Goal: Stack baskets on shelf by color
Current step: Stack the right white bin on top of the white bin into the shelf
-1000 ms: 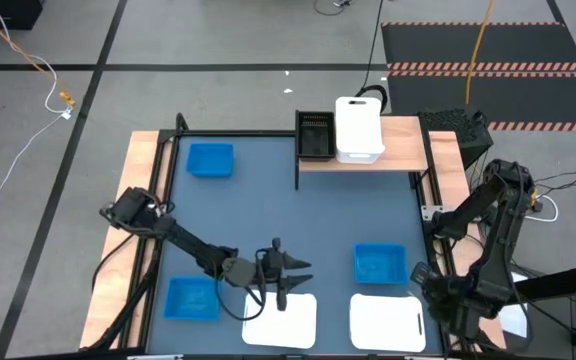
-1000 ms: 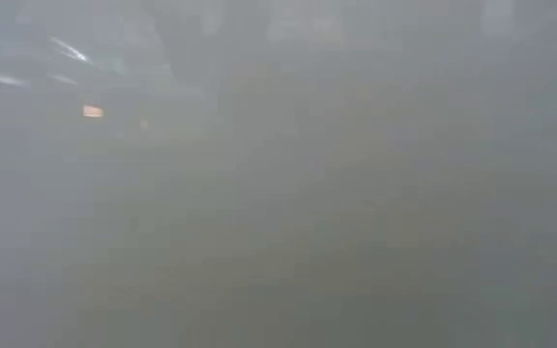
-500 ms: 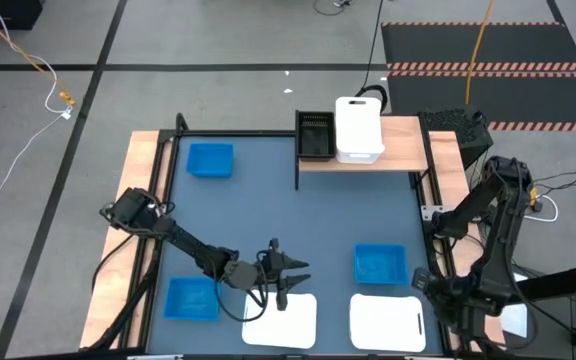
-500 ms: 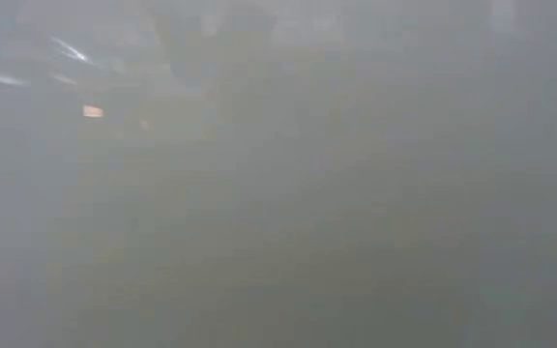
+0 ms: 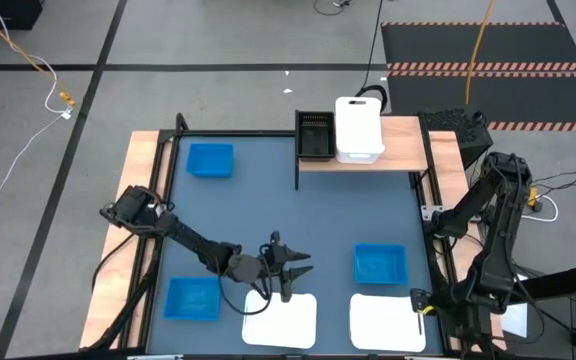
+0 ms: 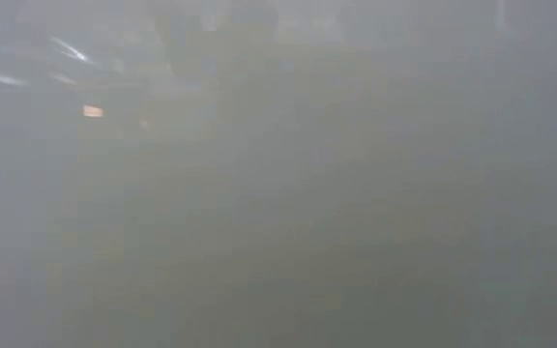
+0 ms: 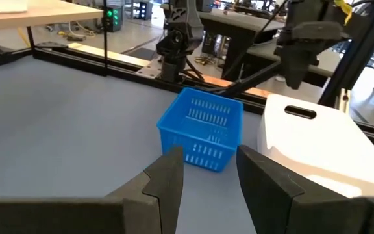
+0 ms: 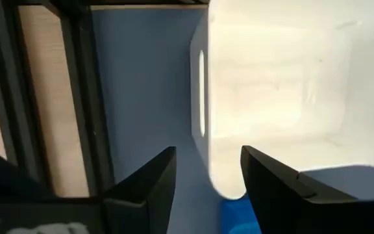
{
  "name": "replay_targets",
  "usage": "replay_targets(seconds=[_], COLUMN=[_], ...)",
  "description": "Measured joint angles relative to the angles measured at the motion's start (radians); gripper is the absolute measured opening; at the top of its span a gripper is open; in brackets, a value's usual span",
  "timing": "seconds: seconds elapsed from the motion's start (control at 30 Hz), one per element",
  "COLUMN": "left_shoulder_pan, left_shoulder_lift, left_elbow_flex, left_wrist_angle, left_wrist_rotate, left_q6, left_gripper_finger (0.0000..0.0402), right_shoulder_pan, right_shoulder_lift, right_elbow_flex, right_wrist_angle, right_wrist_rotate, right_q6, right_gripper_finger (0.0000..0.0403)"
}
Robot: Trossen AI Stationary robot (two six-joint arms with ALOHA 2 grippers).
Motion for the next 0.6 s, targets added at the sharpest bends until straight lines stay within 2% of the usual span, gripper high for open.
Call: replay_targets(seconds=[0.2, 0.43, 0.6], left_shoulder_pan=[0.018, 0.020, 0.021], left_shoulder_lift=[0.000, -0.002, -0.002], left_elbow_flex=[0.000, 0.000, 0.000], left_wrist_angle=[0.000, -0.019, -0.033], left_wrist_rotate=[0.001, 0.005, 0.007], left_q6=[-0.015, -0.021, -0.022], left_gripper_finger=[0.0145, 0.0145, 0.0145], right_shoulder_pan=[-0.056, -0.087, -0.086], right_shoulder_lift=[0.001, -0.023, -0.058], right_elbow_flex=[0.001, 0.001, -0.001], right_wrist_angle=[-0.013, -0.053, 0.059], right_wrist_rotate=[0.023, 0.037, -0.034], right_q6=[-0.103, -0.075, -0.103], right_gripper_finger=[0.0166, 0.0166, 0.0166])
